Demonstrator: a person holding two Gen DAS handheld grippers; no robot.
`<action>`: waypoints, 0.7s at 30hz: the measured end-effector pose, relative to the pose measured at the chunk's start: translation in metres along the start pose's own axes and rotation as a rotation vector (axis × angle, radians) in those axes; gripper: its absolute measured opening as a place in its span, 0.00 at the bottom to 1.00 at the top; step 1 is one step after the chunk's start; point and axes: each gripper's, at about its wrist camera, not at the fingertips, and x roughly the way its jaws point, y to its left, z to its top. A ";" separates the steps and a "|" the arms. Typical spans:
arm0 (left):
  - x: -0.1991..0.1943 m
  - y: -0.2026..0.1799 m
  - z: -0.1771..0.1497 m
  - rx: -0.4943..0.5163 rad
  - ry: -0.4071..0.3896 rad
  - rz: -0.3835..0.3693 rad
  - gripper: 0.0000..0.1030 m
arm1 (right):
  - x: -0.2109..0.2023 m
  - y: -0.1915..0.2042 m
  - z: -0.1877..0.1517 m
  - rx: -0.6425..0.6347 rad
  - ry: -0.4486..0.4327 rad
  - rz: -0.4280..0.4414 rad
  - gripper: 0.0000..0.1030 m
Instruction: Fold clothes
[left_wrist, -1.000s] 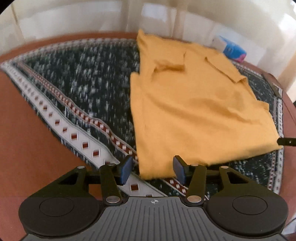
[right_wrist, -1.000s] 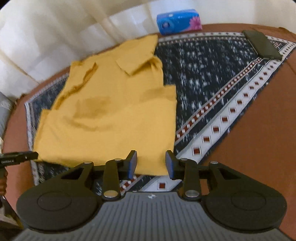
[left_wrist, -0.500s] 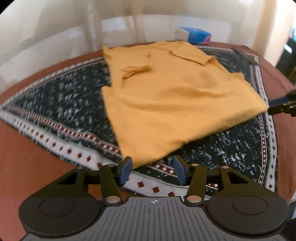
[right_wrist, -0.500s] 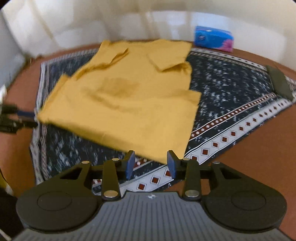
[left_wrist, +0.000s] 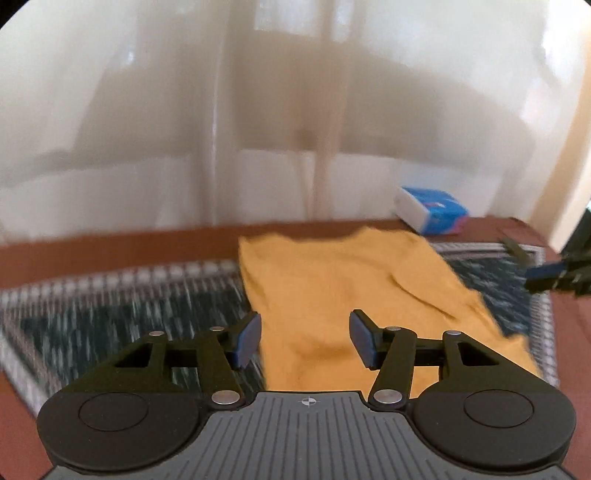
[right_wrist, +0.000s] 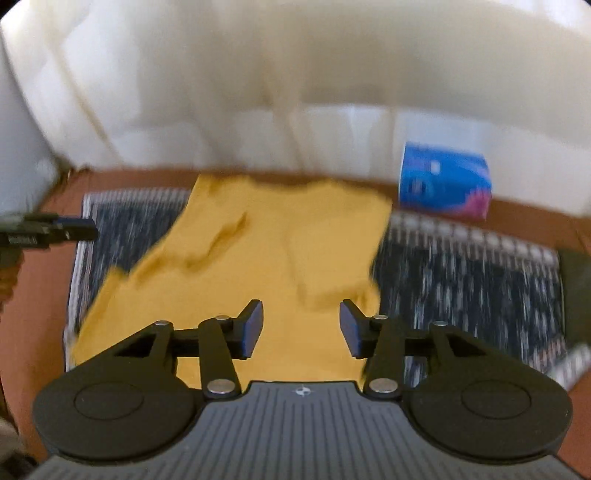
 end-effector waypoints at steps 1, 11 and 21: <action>0.016 0.005 0.008 0.002 0.011 0.008 0.66 | 0.012 -0.007 0.013 0.017 -0.005 -0.001 0.50; 0.127 0.045 0.049 -0.030 0.111 0.021 0.66 | 0.121 -0.051 0.078 0.083 0.048 -0.087 0.51; 0.175 0.062 0.059 -0.035 0.174 -0.043 0.66 | 0.186 -0.080 0.097 0.104 0.134 -0.112 0.52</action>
